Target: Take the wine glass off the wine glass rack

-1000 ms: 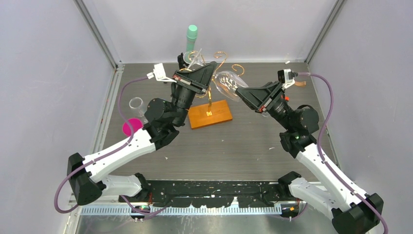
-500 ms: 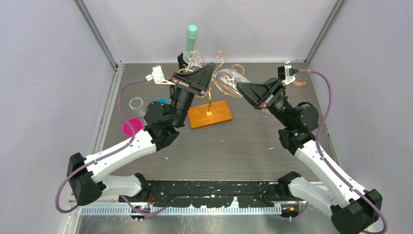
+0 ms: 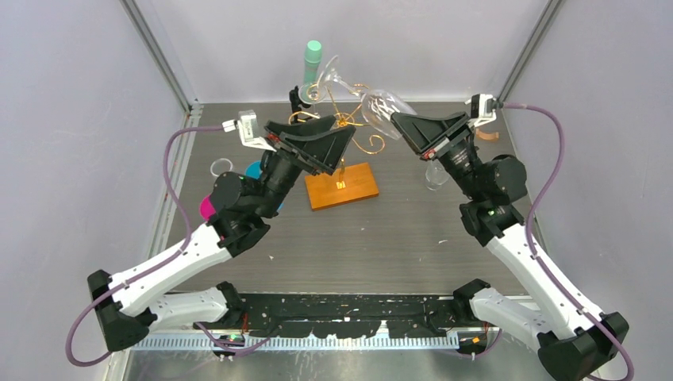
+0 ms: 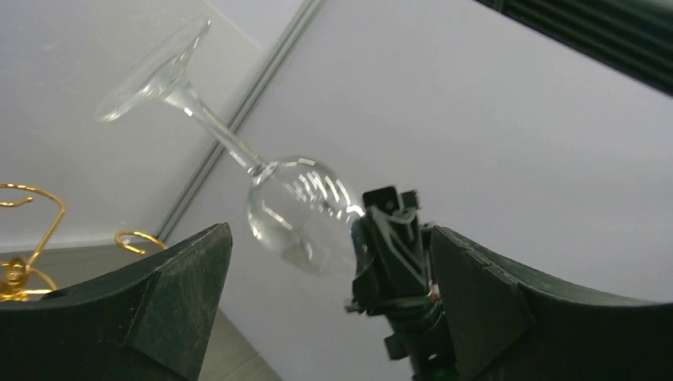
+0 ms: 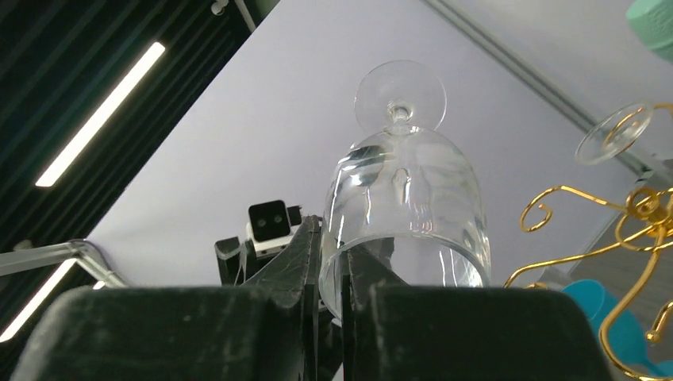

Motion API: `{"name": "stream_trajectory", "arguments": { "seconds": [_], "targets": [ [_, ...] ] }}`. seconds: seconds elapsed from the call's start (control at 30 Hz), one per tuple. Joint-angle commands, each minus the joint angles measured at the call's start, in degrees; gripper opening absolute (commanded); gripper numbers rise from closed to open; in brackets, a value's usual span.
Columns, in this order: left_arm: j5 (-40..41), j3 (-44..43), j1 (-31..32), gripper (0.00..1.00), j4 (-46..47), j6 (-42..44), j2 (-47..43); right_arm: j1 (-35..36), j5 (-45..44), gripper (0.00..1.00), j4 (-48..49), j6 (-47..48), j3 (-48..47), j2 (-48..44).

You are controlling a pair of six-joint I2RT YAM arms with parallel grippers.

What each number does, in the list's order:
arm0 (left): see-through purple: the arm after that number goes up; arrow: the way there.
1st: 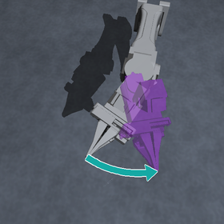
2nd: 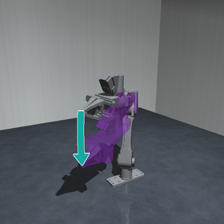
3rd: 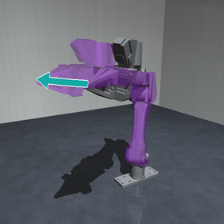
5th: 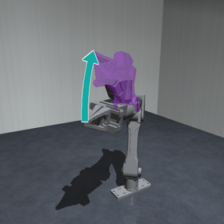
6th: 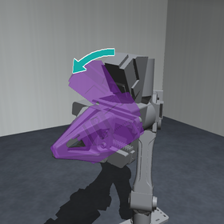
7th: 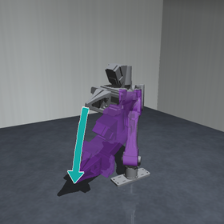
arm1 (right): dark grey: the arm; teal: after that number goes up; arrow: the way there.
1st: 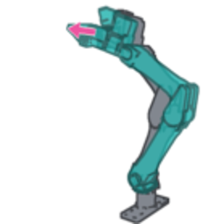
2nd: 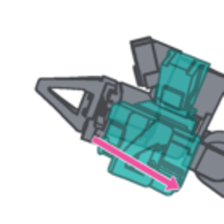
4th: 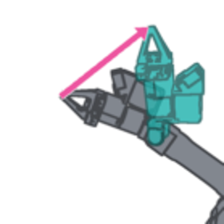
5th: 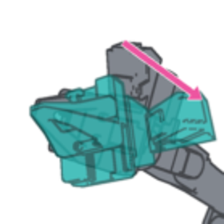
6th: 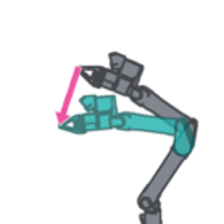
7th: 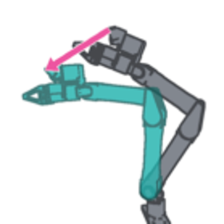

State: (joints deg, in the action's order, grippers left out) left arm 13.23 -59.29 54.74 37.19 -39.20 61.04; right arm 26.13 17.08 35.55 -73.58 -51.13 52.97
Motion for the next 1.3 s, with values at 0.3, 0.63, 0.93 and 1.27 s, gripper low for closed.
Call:
{"name": "stream_trajectory", "arguments": {
  "seconds": [0.3, 0.63, 0.93, 1.27],
  "targets": [
    [0.9, -3.2, 0.1, 1.0, -37.8, 28.8, -14.7, -0.1, -28.9, 0.0, -55.9, 44.7, -27.8, -5.3],
    [6.9, -3.6, 0.1, 1.0, -45.6, 27.5, -16.6, -0.4, -53.7, 0.0, -90.8, 50.6, -43.1, 10.0],
    [8.5, -6.3, 0.0, 1.0, -52.5, 28.3, -14.8, -2.7, -37.2, 0.0, -103.0, 52.6, -44.7, 14.9],
    [9.3, -6.6, -0.3, 1.0, -53.0, 28.9, -14.5, -2.8, -26.5, 0.0, -104.8, 52.7, -35.4, 15.9]
  ]
}}
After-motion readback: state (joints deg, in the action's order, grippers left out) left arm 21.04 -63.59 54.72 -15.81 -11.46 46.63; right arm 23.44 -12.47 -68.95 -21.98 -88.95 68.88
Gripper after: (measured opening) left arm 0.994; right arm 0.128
